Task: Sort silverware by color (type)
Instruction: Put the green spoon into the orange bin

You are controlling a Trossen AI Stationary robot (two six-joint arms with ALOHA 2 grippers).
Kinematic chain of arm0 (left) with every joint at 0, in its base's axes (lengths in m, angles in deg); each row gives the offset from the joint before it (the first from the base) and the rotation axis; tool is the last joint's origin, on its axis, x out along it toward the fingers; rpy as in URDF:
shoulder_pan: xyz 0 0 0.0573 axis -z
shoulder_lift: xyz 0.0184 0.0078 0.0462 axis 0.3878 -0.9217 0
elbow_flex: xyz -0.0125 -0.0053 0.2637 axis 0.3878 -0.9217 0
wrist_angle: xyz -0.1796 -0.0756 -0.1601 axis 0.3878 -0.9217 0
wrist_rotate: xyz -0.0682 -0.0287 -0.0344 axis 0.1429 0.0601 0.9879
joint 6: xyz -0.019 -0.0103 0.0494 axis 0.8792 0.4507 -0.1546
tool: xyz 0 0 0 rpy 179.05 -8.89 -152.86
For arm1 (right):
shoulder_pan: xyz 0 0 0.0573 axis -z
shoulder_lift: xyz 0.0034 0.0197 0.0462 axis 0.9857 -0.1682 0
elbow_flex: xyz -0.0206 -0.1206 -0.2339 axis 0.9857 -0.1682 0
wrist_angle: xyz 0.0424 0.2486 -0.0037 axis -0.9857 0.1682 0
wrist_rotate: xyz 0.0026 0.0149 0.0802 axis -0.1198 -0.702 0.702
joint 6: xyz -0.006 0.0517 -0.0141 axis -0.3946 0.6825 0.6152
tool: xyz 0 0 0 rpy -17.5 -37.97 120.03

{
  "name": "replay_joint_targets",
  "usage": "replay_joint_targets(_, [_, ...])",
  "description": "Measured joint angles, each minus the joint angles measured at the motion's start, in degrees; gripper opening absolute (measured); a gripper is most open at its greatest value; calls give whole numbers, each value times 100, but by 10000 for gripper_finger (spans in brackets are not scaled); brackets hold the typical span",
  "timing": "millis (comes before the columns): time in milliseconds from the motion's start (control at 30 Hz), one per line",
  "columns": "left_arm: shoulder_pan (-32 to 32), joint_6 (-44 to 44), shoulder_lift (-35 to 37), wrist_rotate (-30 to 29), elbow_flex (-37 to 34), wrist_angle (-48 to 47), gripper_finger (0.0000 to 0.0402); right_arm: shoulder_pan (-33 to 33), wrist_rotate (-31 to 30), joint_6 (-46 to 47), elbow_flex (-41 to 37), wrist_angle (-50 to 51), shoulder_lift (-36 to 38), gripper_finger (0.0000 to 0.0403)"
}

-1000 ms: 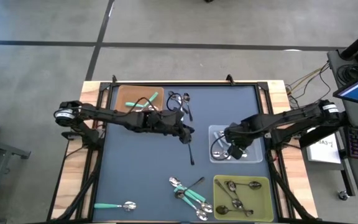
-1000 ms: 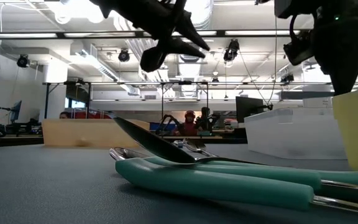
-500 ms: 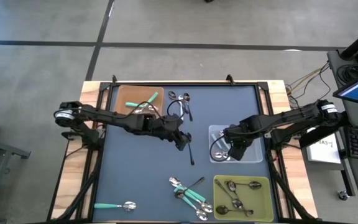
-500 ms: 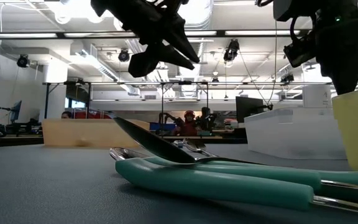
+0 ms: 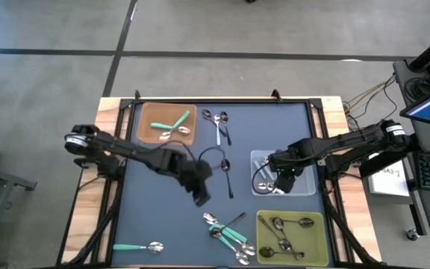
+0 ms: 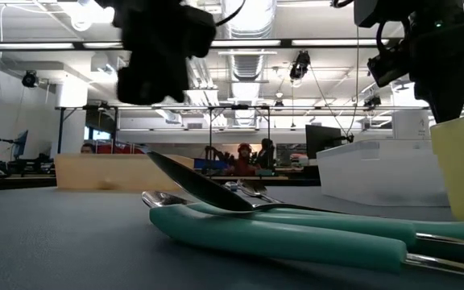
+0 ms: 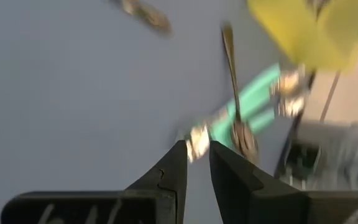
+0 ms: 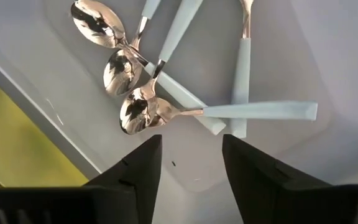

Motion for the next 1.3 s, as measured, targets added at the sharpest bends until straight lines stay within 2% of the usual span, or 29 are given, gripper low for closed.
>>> replay_joint_targets(167, [706, 340, 0, 34, 0, -128, 51, 0, -1, -306, 0, -22, 0, 151])
replay_joint_targets(433, [1797, 2070, 0, 36, 0, -322, 51, 0, -4, -805, 0, -42, 0, 143])
replay_joint_targets(533, [2262, 2432, 0, 49, 0, -386, 51, 0, -6, -1013, -2, -56, 0, 146])
replay_joint_targets(667, [2791, 2336, 0, -16, 0, -435, 51, 0, -8, -1294, -2, -178, 0, 145])
replay_joint_targets(800, [3243, 1858, 0, -272, 0, -628, 51, 0, -8, -1359, -2, -393, 0, 141])
replay_joint_targets(1100, [3939, 1064, -84, -496, -81, -1120, 51, 0, -8, -678, -2, -501, 0, 143])
replay_joint_targets(1300, [4218, 1113, -427, -482, -83, -1284, 51, 0, -19, -316, -2, -750, 0, 139])
